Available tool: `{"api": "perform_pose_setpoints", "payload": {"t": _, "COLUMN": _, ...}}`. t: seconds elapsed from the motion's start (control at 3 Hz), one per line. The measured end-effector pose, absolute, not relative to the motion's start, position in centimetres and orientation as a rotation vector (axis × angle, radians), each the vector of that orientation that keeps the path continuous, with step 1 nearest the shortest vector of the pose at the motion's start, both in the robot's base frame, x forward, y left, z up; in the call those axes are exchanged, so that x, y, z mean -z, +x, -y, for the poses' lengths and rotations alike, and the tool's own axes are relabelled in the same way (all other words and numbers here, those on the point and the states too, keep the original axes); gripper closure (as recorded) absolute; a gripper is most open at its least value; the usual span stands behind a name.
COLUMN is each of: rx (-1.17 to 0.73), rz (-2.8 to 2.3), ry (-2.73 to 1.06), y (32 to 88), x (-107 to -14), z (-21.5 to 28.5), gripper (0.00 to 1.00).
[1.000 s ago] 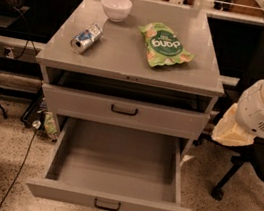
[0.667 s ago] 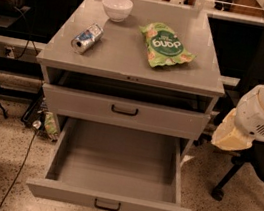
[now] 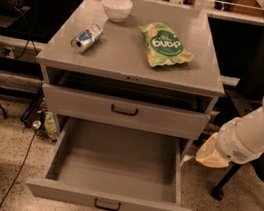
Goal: Close middle drawer
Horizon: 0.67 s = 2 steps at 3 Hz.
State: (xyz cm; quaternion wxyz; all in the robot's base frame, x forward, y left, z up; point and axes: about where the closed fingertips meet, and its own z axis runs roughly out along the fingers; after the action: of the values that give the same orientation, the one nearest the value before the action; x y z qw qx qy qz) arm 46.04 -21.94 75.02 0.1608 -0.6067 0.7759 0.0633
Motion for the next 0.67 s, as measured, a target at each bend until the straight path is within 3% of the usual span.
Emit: {"api": "perform_pose_setpoints", "payload": {"t": 0.67, "rx": -0.21, "rz": -2.183, "ry": -1.663, "y": 46.85, "x": -71.27, "z": 21.92, "gripper": 1.0}}
